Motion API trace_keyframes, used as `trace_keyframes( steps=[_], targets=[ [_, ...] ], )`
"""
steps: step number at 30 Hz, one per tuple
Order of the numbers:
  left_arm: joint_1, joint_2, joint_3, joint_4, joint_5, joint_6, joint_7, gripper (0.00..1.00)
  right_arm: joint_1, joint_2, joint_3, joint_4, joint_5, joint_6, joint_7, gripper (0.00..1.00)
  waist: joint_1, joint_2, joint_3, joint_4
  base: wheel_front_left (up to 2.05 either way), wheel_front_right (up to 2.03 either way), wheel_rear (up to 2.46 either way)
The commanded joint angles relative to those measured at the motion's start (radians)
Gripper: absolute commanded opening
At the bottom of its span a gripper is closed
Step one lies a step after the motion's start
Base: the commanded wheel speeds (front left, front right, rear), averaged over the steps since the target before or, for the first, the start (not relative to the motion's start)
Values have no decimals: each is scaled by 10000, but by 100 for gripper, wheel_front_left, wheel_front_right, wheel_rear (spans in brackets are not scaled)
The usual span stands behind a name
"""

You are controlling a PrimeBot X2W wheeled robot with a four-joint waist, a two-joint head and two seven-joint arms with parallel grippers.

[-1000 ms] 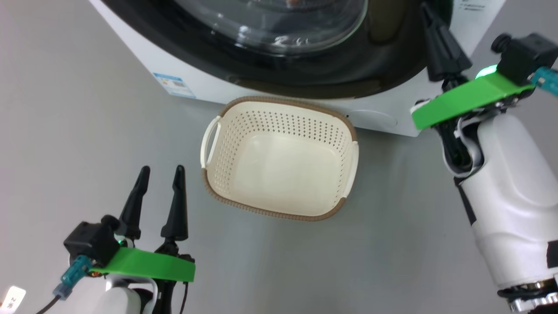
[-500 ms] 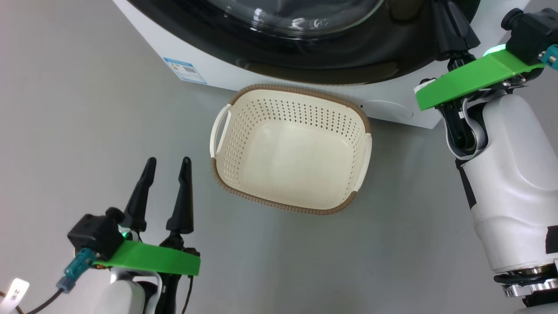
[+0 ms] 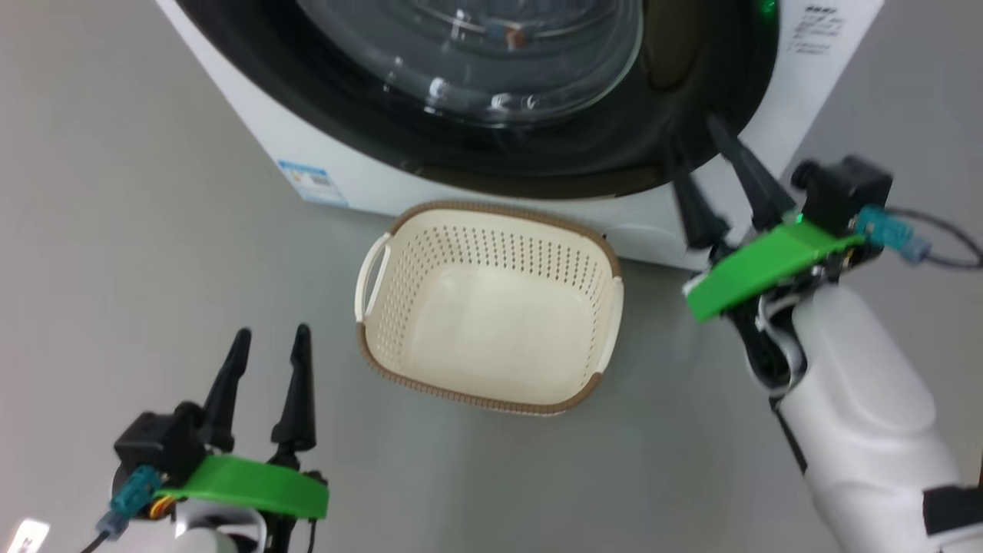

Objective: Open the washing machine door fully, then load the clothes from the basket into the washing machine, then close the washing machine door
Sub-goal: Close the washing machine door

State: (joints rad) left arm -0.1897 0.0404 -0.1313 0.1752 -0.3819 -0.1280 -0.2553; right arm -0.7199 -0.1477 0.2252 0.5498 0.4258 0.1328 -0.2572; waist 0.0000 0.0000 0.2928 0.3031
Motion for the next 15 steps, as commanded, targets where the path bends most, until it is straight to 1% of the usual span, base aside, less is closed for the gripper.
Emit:
trace_keyframes(
  steps=[1, 7, 8, 15],
  targets=[
    [149, 317, 447, -100, 164, -27, -65, 100, 421, 257, 270, -255, 89, -21, -46, 100, 0, 0, -570, -360, 0, 0, 0],
    [616, 617, 742, 9, 371, -27, -65, 100, 1573, 290, 313, -424, 261, -21, -46, 100, 0, 0, -1242, -810, 0, 0, 0],
    [616, 617, 742, 9, 371, -27, -65, 100, 1573, 290, 313, -424, 261, -21, -46, 100, 0, 0, -1242, -810, 0, 0, 0],
    [865, 982, 687, 99, 167, -27, -65, 100, 2850, 302, -166, -577, 170, -21, -46, 100, 0, 0, -1756, -1332, 0, 0, 0]
  ],
)
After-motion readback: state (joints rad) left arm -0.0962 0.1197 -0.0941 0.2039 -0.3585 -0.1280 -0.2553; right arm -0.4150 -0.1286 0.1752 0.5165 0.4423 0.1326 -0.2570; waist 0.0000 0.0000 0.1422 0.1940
